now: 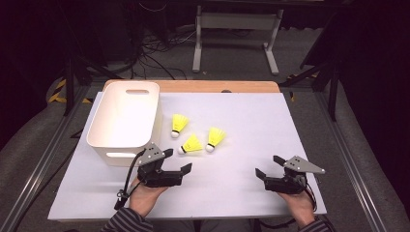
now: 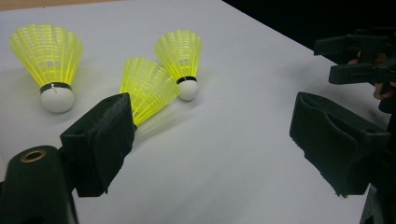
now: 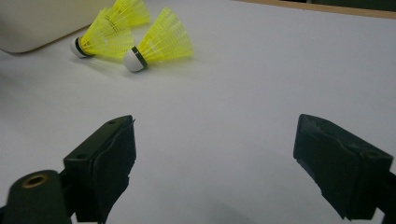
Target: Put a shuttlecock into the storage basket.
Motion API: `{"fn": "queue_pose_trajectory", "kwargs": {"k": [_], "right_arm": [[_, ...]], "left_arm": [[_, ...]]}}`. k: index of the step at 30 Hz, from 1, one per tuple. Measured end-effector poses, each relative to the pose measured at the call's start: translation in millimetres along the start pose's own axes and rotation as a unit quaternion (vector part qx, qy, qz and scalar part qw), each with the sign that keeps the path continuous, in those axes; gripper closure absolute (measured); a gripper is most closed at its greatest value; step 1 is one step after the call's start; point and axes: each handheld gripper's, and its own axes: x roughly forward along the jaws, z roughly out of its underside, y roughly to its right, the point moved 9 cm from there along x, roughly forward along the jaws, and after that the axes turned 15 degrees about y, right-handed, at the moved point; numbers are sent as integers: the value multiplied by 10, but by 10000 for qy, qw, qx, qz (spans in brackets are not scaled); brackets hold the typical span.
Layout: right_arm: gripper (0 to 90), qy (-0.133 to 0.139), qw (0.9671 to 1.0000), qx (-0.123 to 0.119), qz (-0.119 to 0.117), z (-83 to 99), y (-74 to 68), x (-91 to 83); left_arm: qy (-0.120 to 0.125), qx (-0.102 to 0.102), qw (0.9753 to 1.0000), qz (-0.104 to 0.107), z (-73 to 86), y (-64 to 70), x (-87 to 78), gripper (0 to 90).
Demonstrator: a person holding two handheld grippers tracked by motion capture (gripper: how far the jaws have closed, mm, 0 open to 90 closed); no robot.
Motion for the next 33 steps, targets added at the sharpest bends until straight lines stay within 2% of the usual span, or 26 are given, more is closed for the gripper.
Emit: {"fn": "queue_pose_trajectory", "kwargs": {"k": [33], "right_arm": [[135,1,10000,12,-17,2,-4,7]], "left_arm": [[66,-25,9999,-86,-162,-58,345,156]]}}
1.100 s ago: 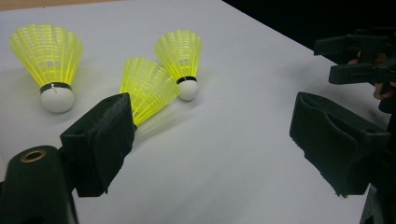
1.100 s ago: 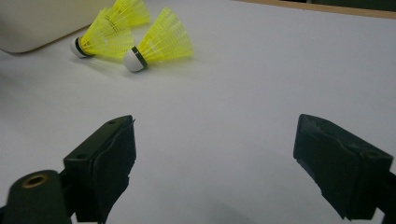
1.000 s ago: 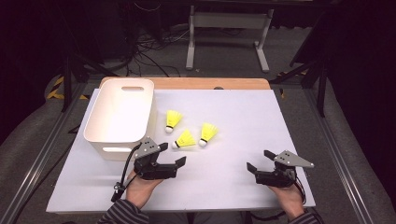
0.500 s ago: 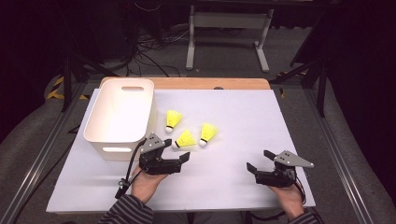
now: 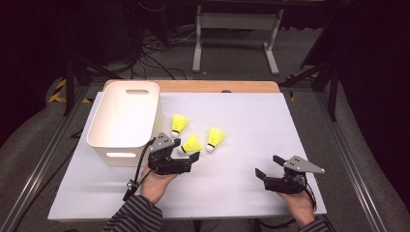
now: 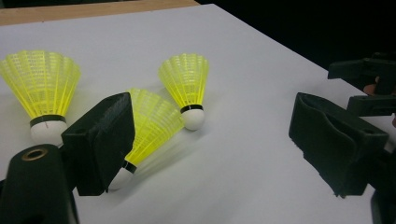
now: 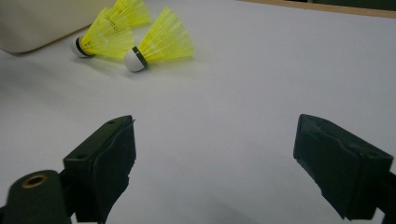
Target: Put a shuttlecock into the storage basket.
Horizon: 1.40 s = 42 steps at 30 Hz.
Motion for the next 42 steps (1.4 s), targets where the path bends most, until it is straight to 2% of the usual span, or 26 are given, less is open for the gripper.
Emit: {"fn": "queue_pose_trajectory", "kwargs": {"k": [4,9,15,19,22,27,29,32,33,35,42], "right_arm": [[134,-8,10000,4,10,1,1,-2],[133,3,10000,11,7,0,2,0],[133,8,10000,10,10,-1,6,-1],[133,10,10000,19,11,-1,7,-1],[132,3,10000,16,10,0,5,0],[132,-4,10000,24,12,2,4,0],[132,-3,10000,20,10,2,4,0],[132,-3,10000,23,9,2,4,-1],[133,-4,10000,22,9,2,3,0],[132,-10,10000,18,6,4,2,1],[133,-17,10000,20,11,5,2,-1]], "left_arm": [[-50,-72,10000,-44,-29,-6,44,169],[-204,2,9997,-131,-47,-22,110,180],[-419,-7,9989,-208,-56,-38,176,199],[-660,-41,9975,-267,-62,-47,215,211],[-787,24,9964,-313,-77,-65,239,220],[-984,8,9945,-349,-84,-60,275,225],[-1087,43,9935,-339,-80,-73,289,224],[-1242,-45,9916,-345,-61,-75,311,223],[-1261,15,9914,-357,-64,-90,317,226],[-1367,-56,9899,-373,-55,-87,329,226],[-1613,7,9858,-464,-41,-112,369,207]]}}
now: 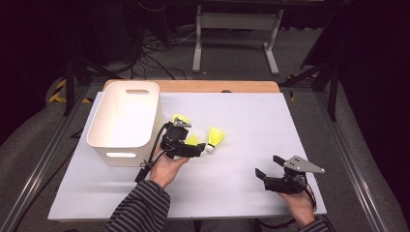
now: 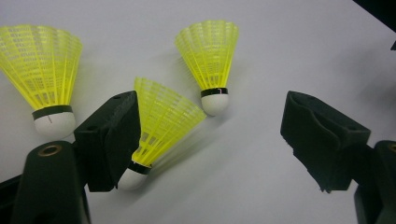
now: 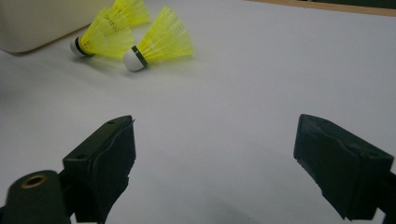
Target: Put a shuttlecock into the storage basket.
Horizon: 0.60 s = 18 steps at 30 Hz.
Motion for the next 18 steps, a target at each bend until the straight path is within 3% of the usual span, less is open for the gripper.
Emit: {"fn": "queue_pose_trajectory", "kwargs": {"k": [6,18], "right_arm": [[133,-13,10000,-11,5,2,0,0],[133,-19,10000,-13,7,4,1,1]], "left_arm": [[-126,-148,9998,19,4,-17,32,198],[-420,-85,9990,-109,-7,-52,79,190]]}}
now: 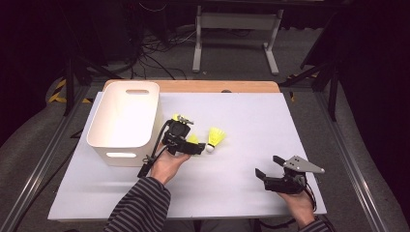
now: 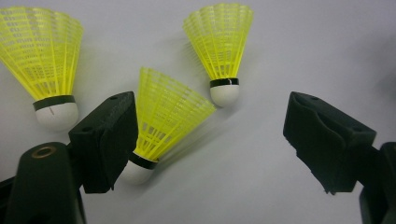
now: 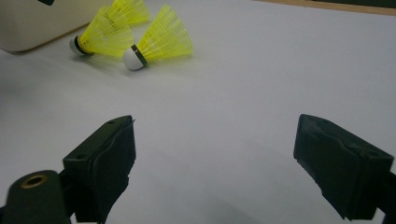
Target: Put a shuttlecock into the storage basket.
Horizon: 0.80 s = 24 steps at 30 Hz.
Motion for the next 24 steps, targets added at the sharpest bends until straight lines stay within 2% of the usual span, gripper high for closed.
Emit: {"fn": "queue_pose_trajectory", "kwargs": {"k": [10,14,24], "right_arm": [[133,-12,10000,-3,0,3,0,1],[133,-13,10000,1,-7,5,-1,3],[133,-36,10000,-3,-17,12,0,5]], "left_arm": [[-152,31,9998,-93,-41,-15,43,168],[-303,115,9991,-262,-34,-54,72,168],[-457,-38,9985,-289,-29,-117,150,150]]}}
